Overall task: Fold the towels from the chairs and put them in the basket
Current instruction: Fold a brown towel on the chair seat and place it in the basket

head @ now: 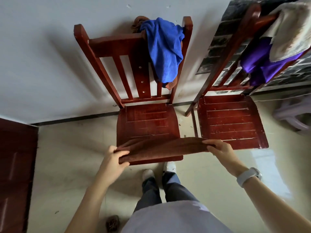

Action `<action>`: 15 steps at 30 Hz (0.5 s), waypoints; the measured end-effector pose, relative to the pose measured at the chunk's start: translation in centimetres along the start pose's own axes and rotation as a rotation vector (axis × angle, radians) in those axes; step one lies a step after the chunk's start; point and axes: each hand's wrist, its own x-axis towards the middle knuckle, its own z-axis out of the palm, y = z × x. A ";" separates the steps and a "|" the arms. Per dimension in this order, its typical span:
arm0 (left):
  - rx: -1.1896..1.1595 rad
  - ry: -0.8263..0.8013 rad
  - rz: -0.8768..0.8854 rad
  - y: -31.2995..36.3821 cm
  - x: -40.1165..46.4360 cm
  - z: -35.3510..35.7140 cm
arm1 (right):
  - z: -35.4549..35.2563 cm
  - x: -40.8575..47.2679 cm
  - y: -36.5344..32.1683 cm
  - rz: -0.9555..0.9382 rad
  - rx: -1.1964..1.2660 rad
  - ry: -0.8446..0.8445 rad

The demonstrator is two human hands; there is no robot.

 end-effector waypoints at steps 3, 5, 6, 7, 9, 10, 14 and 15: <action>0.075 0.028 0.071 -2.3 -0.9 0.2 | 1.3 -2.1 1.5 -0.080 -0.341 -0.131; 0.089 0.049 0.100 -3.5 -1.5 0.3 | 2.0 -3.2 2.3 -0.104 -0.472 -0.163; 0.076 0.078 0.123 -4.0 -1.8 0.3 | 2.3 -3.7 2.5 -0.112 -0.492 -0.128; 0.052 0.120 0.146 -4.3 -1.9 0.2 | 2.6 -4.1 2.7 -0.128 -0.489 -0.063; 0.024 0.236 0.195 -4.6 -2.0 0.0 | 3.2 -4.6 2.6 -0.205 -0.488 0.100; 0.004 0.287 0.197 -4.7 -1.9 -0.1 | 3.5 -4.7 2.5 -0.253 -0.510 0.165; -0.173 0.389 0.047 -4.5 0.5 -0.4 | 4.7 -2.7 1.8 -0.300 -0.520 0.290; -0.198 0.394 0.028 -4.4 1.6 -0.3 | 5.1 -1.6 1.5 -0.278 -0.506 0.300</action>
